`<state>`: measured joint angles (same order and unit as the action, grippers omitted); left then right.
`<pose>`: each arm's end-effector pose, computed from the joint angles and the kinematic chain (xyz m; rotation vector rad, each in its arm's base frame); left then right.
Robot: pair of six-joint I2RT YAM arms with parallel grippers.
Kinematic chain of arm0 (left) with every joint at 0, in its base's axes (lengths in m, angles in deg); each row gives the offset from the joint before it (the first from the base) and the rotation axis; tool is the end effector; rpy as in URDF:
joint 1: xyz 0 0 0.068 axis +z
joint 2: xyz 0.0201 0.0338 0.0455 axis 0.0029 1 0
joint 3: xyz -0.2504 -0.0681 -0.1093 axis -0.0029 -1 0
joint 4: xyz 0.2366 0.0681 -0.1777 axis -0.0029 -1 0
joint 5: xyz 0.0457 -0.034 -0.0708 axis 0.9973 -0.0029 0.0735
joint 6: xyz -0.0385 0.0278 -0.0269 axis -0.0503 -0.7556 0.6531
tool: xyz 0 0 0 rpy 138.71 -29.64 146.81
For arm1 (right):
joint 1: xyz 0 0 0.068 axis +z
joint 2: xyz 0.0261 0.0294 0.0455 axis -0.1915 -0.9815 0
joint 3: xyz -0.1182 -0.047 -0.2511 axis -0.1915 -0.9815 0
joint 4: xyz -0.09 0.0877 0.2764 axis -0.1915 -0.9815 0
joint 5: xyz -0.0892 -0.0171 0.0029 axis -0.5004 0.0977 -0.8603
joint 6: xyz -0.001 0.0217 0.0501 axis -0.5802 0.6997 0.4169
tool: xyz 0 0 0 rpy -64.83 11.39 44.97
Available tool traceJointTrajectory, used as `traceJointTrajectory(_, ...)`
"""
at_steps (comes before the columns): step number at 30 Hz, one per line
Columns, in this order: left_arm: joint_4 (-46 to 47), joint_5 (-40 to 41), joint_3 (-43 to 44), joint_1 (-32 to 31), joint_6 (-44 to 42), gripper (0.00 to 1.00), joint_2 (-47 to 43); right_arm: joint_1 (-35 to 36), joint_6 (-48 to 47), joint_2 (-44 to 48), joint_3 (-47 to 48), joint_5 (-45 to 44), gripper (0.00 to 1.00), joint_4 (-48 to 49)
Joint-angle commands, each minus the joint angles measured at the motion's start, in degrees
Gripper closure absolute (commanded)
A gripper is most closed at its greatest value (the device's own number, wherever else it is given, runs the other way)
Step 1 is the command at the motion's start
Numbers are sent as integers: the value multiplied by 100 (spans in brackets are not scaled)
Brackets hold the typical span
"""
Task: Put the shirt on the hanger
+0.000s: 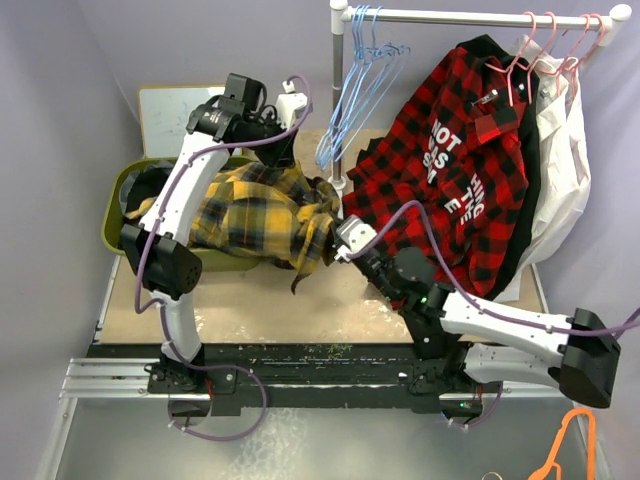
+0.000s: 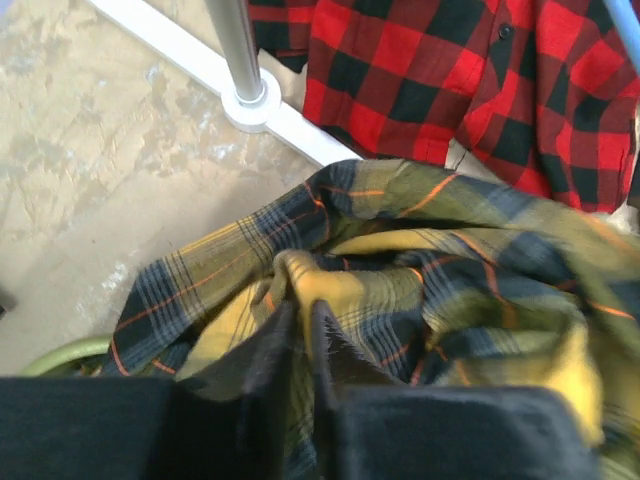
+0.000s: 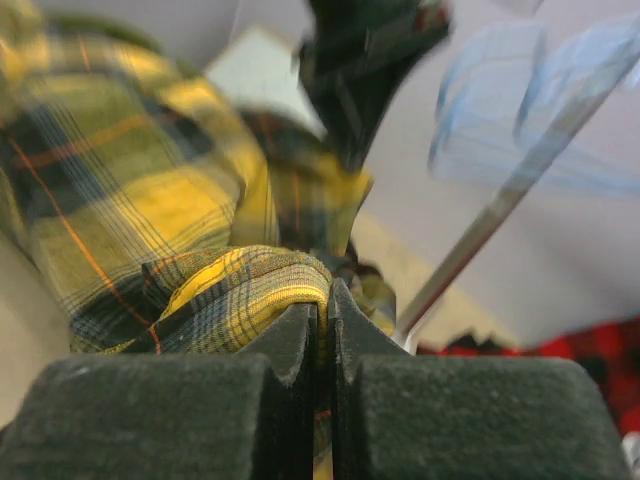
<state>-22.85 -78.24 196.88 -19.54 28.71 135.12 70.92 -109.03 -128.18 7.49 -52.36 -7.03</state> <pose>0.4280 -0.1723 0.4143 0.9726 2.1308 -0.6224 0.1505 0.2380 0.3423 -0.6097 1.0546 0.3481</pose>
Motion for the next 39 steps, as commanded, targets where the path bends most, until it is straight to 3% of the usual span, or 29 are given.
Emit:
traceJointTrajectory(1, 243, 424, -61, 26, -89, 60, -413, -11, 934, -274, -439, -765, 100, 723)
traceJointTrajectory(2, 180, 552, -114, 39, -158, 32, -556, -19, 971, -393, -458, -908, 100, 846)
traceJointTrajectory(3, 113, 666, -189, 56, -246, 14, -728, -27, 1013, -531, -469, -981, 100, 966)
traceJointTrajectory(4, 69, 779, -283, 77, -331, 2, -966, -44, 1050, -669, -449, -1059, 100, 1078)
traceJointTrajectory(5, 33, 906, -424, 99, -415, 0, -1230, -57, 1100, -808, -400, -1148, 100, 1144)
traceJointTrajectory(11, -507, 1504, -1215, 155, -1200, 1, -2781, -431, 1818, -1393, -128, -1368, 100, 1146)
traceJointTrajectory(16, -1761, 553, -1442, 131, -2502, 1, -3665, -1193, 2848, -1499, -14, -968, 100, 698)
traceJointTrajectory(19, -2425, 689, -1661, 64, -2958, 1, -3772, -1259, 2819, -1521, -3, -943, 100, 693)
traceJointTrajectory(21, -2293, 1087, -2263, 23, -3075, 1, -3878, -1261, 2845, -1537, 55, -1049, 100, 555)
traceJointTrajectory(26, -741, 1904, -4007, -178, -3306, 1, -4498, -1266, 3053, -1522, 41, -1059, 100, 382)
traceJointTrajectory(33, -317, 2011, -4798, -603, -3346, 4, -4317, -1267, 3139, -1443, 7, -1099, 100, 241)
traceJointTrajectory(35, -192, 2148, -4943, -675, -3368, 8, -4292, -1268, 3134, -1429, -2, -1127, 100, 218)
traceJointTrajectory(37, 25, 2314, -5082, -709, -3377, 20, -4309, -1261, 3170, -1405, -13, -1152, 100, 160)
traceJointTrajectory(38, 122, 2358, -5139, -715, -3360, 31, -4306, -1267, 3180, -1382, -20, -1160, 100, 154)
traceJointTrajectory(39, 218, 2394, -5169, -718, -3308, 50, -4318, -1268, 3196, -1347, -40, -1170, 100, 146)
